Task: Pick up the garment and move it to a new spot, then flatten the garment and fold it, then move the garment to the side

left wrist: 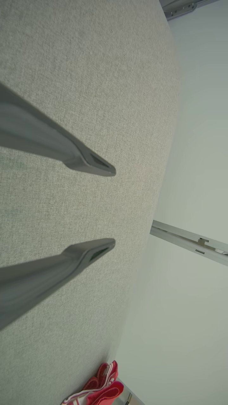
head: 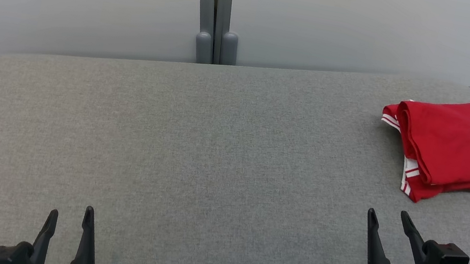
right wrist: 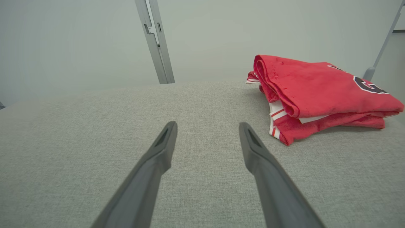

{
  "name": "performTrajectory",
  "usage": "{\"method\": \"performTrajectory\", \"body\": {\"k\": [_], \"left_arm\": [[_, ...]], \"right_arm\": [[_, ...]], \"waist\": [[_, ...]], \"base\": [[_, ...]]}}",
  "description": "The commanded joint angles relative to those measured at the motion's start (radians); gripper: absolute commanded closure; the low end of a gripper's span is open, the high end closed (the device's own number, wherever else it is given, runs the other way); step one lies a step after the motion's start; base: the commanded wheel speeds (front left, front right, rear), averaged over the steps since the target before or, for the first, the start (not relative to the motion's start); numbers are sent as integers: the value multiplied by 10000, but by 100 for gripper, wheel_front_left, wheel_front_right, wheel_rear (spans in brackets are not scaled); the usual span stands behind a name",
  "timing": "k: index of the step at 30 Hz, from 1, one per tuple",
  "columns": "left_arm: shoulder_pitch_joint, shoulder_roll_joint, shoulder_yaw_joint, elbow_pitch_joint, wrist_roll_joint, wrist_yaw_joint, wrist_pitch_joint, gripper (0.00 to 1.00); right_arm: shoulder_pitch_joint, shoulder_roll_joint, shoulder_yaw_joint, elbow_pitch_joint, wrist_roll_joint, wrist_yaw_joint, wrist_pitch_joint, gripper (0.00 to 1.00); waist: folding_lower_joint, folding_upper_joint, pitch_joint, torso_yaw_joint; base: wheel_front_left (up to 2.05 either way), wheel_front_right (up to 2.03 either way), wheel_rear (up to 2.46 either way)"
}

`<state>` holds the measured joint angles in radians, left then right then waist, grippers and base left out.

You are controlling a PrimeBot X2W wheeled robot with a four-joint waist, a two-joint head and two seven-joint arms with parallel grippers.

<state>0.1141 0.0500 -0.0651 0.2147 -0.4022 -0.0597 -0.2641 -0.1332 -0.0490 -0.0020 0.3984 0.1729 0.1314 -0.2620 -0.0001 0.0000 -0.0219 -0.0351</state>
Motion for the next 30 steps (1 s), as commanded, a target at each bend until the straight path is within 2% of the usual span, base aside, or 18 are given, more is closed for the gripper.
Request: {"method": "performTrajectory", "body": {"k": [1, 23, 24, 30], "left_arm": [[135, 15, 1, -14, 32, 82, 2, 0], [-91, 15, -131, 204, 47, 44, 2, 0], [-16, 0, -140, 182, 114, 59, 0, 100], [-49, -35, -108, 555, -183, 41, 92, 100]], "right_arm": [[99, -35, -2, -87, -54, -17, -37, 0], [177, -34, 341, -336, 337, -17, -37, 0], [112, 2, 349, -332, 330, 0, 0, 100], [299, 61, 295, 17, 660, 0, 140, 100]], "waist": [[1, 0, -2, -15], [1, 0, -63, 18], [1, 0, -64, 19], [1, 0, -61, 25]], "base": [[0, 0, 0], [0, 0, 0], [0, 0, 0], [0, 0, 0]]}}
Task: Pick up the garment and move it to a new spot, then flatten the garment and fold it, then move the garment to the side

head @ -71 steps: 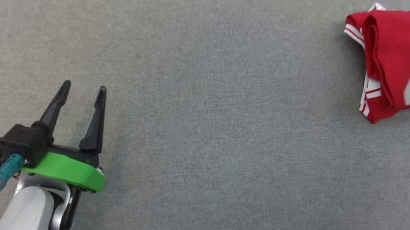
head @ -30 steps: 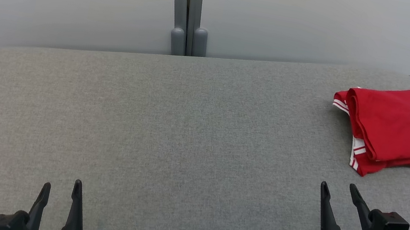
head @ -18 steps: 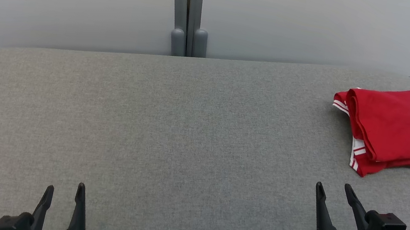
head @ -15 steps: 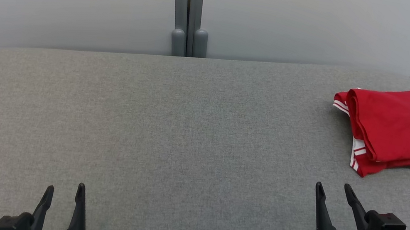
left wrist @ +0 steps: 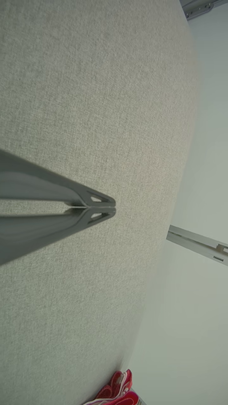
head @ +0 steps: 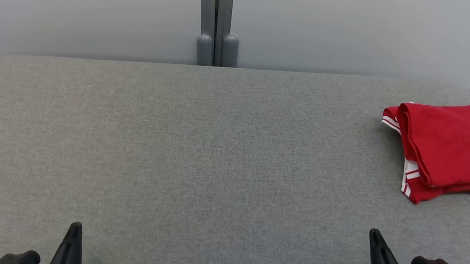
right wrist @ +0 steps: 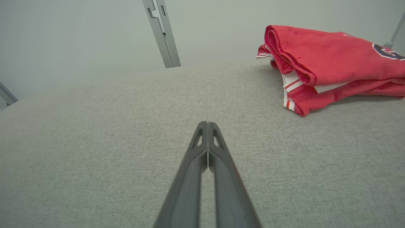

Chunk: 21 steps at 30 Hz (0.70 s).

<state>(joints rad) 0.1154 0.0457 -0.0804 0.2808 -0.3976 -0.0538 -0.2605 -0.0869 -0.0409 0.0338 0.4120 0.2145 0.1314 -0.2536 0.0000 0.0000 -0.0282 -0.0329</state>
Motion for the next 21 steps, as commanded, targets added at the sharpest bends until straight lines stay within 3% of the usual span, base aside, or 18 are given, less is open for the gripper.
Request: {"method": "performTrajectory", "body": {"k": [1, 21], "left_arm": [[-91, 7, 70, -108, -381, -28, 103, 100], [-680, 20, 562, -187, -3415, -225, 1042, 100]], "right_arm": [[-176, -20, -91, -129, 417, 0, 111, 100], [-173, -44, -426, -585, 3924, -2, 1004, 100]], "waist": [[0, 0, 4, 5], [0, 0, 55, 57]], "base": [[0, 0, 0], [0, 0, 0]]}}
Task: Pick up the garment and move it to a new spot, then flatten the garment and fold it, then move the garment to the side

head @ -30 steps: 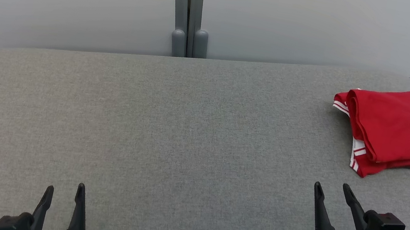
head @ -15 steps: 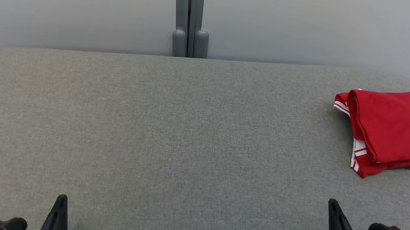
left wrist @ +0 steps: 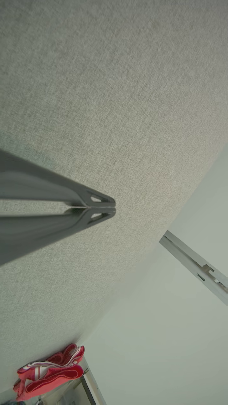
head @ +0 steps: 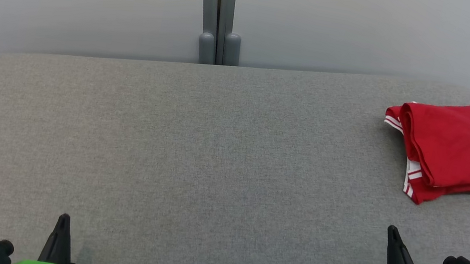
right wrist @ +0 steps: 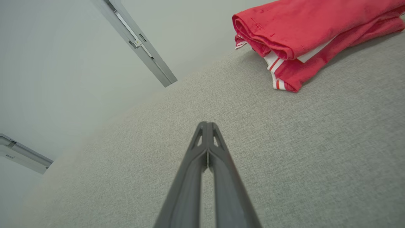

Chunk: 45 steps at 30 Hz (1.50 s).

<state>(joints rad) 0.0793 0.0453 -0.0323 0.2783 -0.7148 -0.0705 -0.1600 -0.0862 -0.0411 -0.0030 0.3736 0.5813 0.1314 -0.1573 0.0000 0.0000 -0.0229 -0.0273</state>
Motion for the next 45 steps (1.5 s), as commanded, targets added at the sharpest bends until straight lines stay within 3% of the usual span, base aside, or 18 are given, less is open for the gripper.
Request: {"method": "performTrajectory", "body": {"k": [1, 45], "left_arm": [[-341, 24, 100, -165, -360, -67, 75, 100], [-1248, 51, 857, -280, -5048, -368, 1528, 100]], "right_arm": [[-181, -43, -72, -217, 393, -3, 77, 100], [-244, -83, -650, -832, 5785, -6, 1522, 100]], "waist": [[0, 0, 3, 4], [0, 0, 113, 119]], "base": [[0, 0, 0], [0, 0, 0]]}}
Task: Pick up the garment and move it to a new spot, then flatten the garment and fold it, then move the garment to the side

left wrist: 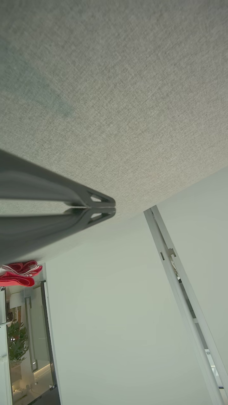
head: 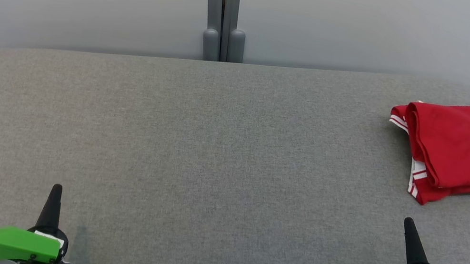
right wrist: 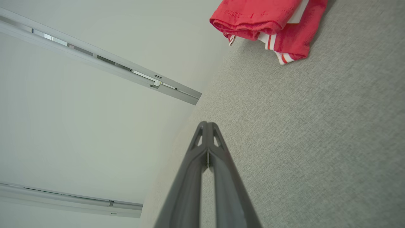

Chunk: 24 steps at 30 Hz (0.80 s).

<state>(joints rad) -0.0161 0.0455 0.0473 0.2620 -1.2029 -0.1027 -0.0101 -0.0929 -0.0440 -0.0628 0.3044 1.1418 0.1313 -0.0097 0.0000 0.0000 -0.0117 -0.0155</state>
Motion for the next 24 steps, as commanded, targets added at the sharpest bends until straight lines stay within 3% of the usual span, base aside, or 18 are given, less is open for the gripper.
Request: {"method": "performTrajectory", "body": {"k": [1, 24], "left_arm": [[-305, 50, 72, -117, -242, -51, 60, 100], [-622, 62, 361, -153, -2011, -170, 621, 100]], "right_arm": [[-179, -55, -60, -148, 267, -5, 66, 100], [-200, -70, -277, -376, 2303, -6, 615, 100]], "waist": [[0, 0, 3, 4], [0, 0, 60, 64]], "base": [[0, 0, 0], [0, 0, 0]]}}
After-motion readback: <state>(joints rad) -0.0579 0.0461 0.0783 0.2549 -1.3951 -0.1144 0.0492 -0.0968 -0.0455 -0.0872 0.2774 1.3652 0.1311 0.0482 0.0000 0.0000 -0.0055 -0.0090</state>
